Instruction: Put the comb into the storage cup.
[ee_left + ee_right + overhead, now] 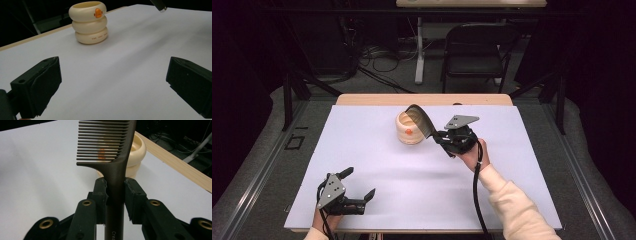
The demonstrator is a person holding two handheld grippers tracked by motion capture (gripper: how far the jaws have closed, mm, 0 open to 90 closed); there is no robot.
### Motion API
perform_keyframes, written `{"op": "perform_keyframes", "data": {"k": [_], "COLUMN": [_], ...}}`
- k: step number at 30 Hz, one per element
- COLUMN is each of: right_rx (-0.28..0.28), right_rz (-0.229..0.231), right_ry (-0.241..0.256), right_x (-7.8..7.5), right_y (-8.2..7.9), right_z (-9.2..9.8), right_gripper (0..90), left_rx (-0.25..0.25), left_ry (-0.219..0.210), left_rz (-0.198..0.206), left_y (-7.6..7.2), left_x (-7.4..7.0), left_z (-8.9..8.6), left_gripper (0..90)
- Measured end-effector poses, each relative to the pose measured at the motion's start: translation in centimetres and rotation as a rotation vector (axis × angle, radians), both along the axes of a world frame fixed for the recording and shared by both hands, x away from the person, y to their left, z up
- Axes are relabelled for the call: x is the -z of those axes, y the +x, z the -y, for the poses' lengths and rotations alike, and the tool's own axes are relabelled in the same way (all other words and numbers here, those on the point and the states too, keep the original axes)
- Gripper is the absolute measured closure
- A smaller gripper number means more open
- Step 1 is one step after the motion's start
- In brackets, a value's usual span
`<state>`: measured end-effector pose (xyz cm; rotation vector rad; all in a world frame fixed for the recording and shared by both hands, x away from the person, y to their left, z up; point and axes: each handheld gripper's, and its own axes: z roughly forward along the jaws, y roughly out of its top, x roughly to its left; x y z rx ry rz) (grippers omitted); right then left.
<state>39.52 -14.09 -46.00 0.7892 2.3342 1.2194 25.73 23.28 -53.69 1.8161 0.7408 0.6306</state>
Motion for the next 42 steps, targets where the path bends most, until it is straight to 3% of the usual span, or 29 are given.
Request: {"op": "perform_keyframes", "data": {"k": [42], "right_rx": [-0.011], "right_rz": [0.005], "right_ry": [0.025], "right_x": [-1.0], "right_y": [1.1], "right_z": [-1.3], "right_gripper": [72.4], "left_rx": [0.003], "left_ry": [0.001], "left_rz": [0.004], "left_y": [0.1], "left_x": [0.0], "left_z": [0.0], "left_gripper": [0.1]}}
